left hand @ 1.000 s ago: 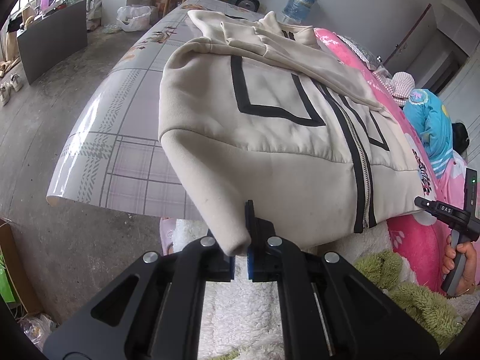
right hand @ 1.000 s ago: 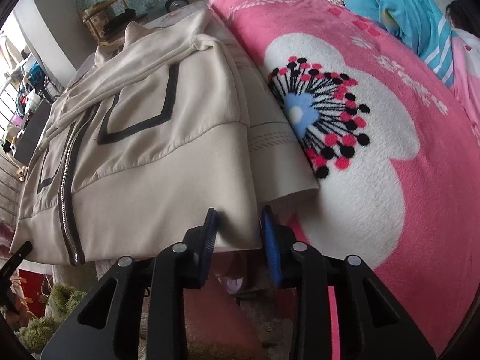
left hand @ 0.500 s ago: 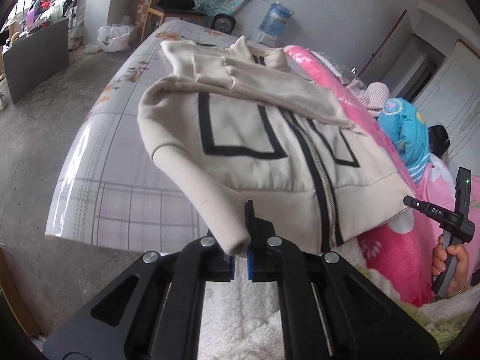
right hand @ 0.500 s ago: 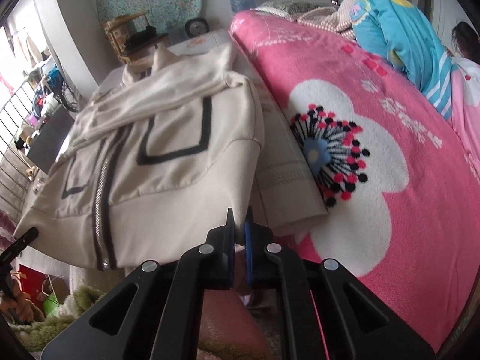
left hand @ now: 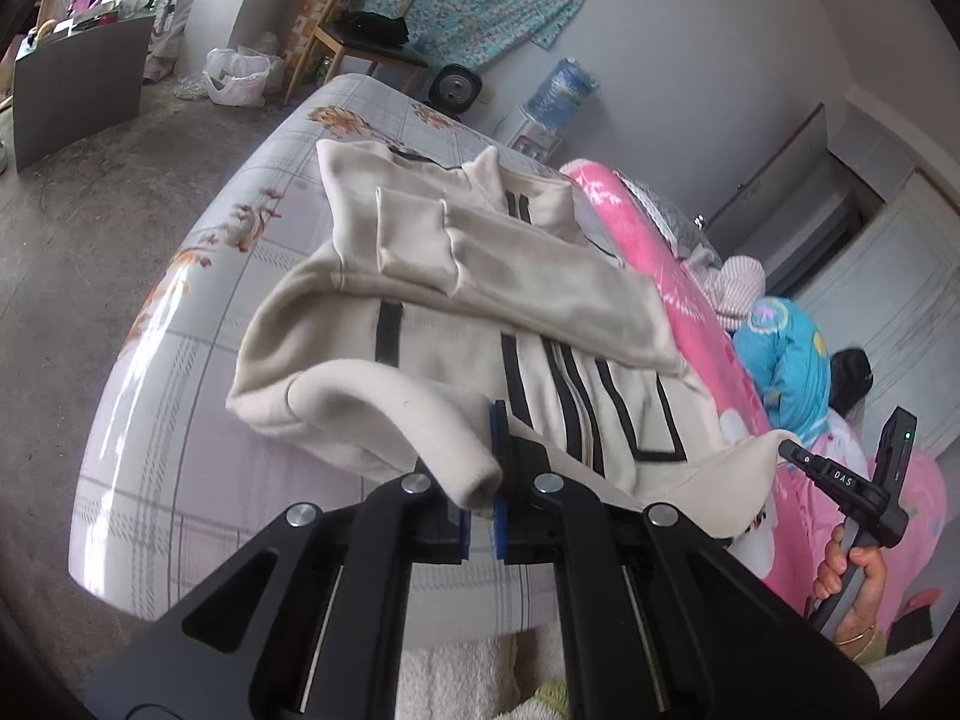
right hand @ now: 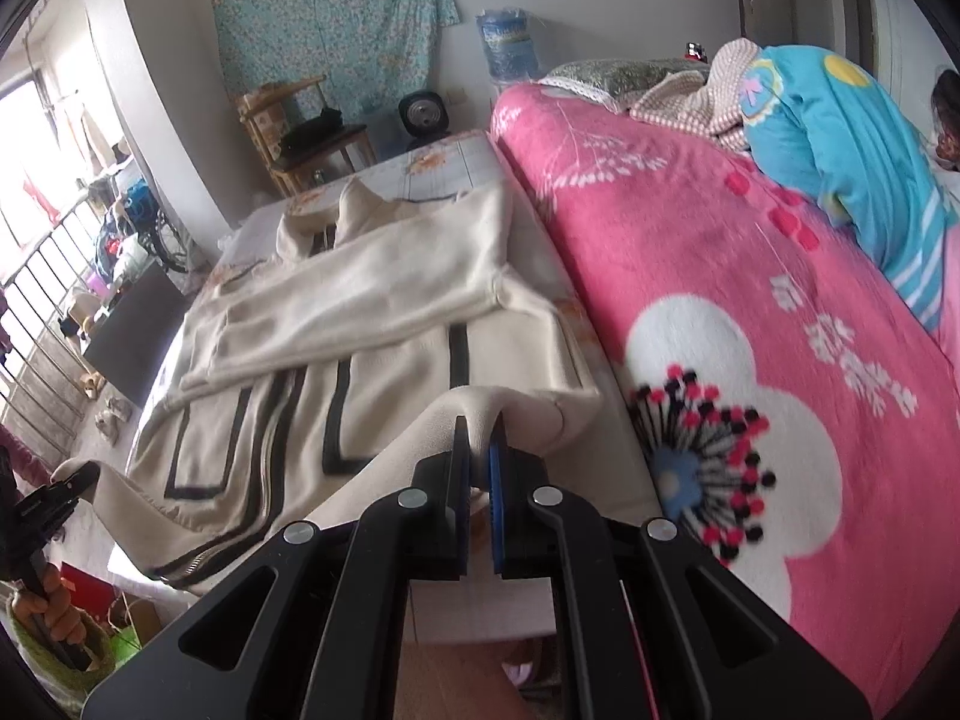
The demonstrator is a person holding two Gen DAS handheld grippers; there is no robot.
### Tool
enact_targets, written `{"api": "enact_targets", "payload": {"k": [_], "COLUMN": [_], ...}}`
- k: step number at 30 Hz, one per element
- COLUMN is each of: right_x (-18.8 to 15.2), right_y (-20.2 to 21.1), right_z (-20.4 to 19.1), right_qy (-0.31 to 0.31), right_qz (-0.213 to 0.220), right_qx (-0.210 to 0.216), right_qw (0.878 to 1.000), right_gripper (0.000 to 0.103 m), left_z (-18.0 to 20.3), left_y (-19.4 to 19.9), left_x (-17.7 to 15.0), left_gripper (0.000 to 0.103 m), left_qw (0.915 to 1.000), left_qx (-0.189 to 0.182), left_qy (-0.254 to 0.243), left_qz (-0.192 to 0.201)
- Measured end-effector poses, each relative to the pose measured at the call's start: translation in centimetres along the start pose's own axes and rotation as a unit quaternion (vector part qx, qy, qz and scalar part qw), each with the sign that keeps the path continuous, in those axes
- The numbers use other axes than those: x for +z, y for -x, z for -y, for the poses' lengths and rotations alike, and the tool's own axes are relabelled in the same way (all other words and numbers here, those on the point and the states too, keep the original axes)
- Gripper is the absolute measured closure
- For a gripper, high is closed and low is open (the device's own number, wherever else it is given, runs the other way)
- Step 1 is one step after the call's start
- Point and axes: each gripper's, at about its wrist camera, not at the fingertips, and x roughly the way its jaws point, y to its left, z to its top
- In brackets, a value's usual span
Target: Fold large clothes
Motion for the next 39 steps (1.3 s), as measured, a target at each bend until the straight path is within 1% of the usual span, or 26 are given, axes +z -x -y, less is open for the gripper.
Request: {"api": "enact_targets", "payload": {"k": [1,3,4,6,9,10,12,13,15,16,17,18,19,20,22,23,25,26,27,29,31,33,36,39], "right_x": [1.3,2.7,2.7,3.9,6.5,6.5,7.8,7.8,8.3,8.4,8.5,8.4,8.4,8.3,7.8,7.8,7.3,7.0,6.6,5.6,4.5,3.5,2.8,2.8], "right_y": [-0.9,-2.0,-2.0,-3.2,-6.3,-6.3,-9.2,-9.2,-11.3,-12.6,-14.3,-14.7,-14.7,-14.7,-13.8,-13.8,-12.9,-12.5,-12.0,-11.2,-10.8,-11.0,-11.7,-13.0], "right_z": [-0.2,-0.3,-0.3,-0.5,-0.6,-0.6,-0.1,-0.1,0.6,0.9,1.3,1.5,1.5,1.7,2.1,2.1,2.5,2.7,2.9,3.5,4.2,4.7,4.7,3.9], "right_qy": [-0.002,-0.002,-0.002,-0.003,-0.008,-0.008,-0.025,-0.025,-0.044,-0.049,-0.057,-0.06,-0.06,-0.062,-0.058,-0.058,-0.052,-0.048,-0.045,-0.044,-0.043,-0.041,-0.03,0.0], "right_qz": [0.005,0.008,0.008,0.011,0.01,0.01,-0.003,-0.003,-0.019,-0.029,-0.043,-0.044,-0.044,-0.041,-0.029,-0.029,-0.026,-0.027,-0.028,-0.033,-0.042,-0.058,-0.071,-0.073], "right_qx": [0.006,0.011,0.011,0.017,0.027,0.027,0.035,0.035,0.043,0.04,0.023,0.017,0.017,0.015,0.019,0.019,0.01,0.007,0.002,-0.007,-0.018,-0.024,-0.02,-0.031], "right_qw": [1.0,1.0,1.0,1.0,1.0,1.0,0.999,0.999,0.998,0.998,0.997,0.997,0.997,0.997,0.998,0.998,0.998,0.998,0.999,0.998,0.998,0.997,0.997,0.997], "right_gripper": [0.098,0.098,0.098,0.098,0.098,0.098,0.098,0.097,0.097,0.091,0.08,0.074,0.064,0.059,0.055,0.053,0.051,0.05,0.05,0.047,0.047,0.047,0.047,0.047], "left_z": [-0.3,-1.0,-1.3,-1.8,-2.7,-3.1,-3.8,-4.2,-5.0,-5.3,-5.7,-5.9,-6.1,-6.3,-6.9,-7.1,-7.5,-7.7,-7.8,-8.1,-8.2,-8.4,-8.1,-7.5], "left_y": [-0.3,-1.0,-1.3,-2.2,-3.7,-4.4,-5.6,-6.3,-7.7,-8.3,-8.8,-8.9,-8.6,-8.1,-6.7,-6.1,-5.1,-4.7,-4.5,-4.3,-4.1,-4.1,-4.6,-4.9], "left_x": [0.5,1.7,2.2,3.1,4.6,5.1,5.8,6.1,6.4,6.6,6.7,6.7,6.7,6.8,7.1,7.1,7.0,6.6,6.2,4.9,3.3,1.9,0.7,0.3], "left_gripper": [0.099,0.099,0.099,0.099,0.098,0.098,0.098,0.098,0.094,0.093,0.091,0.088,0.082,0.076,0.071,0.071,0.071,0.07,0.07,0.062,0.06,0.06,0.06,0.06], "left_qw": [1.0,0.9998,0.9997,0.9995,0.9991,0.9988,0.9982,0.9977,0.9968,0.9961,0.9953,0.9946,0.9945,0.9947,0.9947,0.9946,0.9945,0.9942,0.9937,0.9924,0.9905,0.9889,0.9854,0.9829], "left_qx": [0.001,0.0,0.001,0.004,0.007,0.009,0.013,0.016,0.02,0.022,0.021,0.023,0.027,0.026,0.021,0.025,0.044,0.06,0.072,0.089,0.11,0.122,0.155,0.178], "left_qy": [0.005,0.02,0.025,0.03,0.042,0.048,0.057,0.063,0.073,0.079,0.087,0.094,0.097,0.098,0.101,0.1,0.094,0.089,0.086,0.082,0.076,0.073,0.053,0.03], "left_qz": [0.0,-0.002,-0.003,-0.004,-0.008,-0.01,-0.015,-0.018,-0.027,-0.033,-0.039,-0.038,-0.028,-0.017,0.006,0.013,0.017,0.012,0.005,-0.016,-0.031,-0.044,-0.047,-0.035]}}
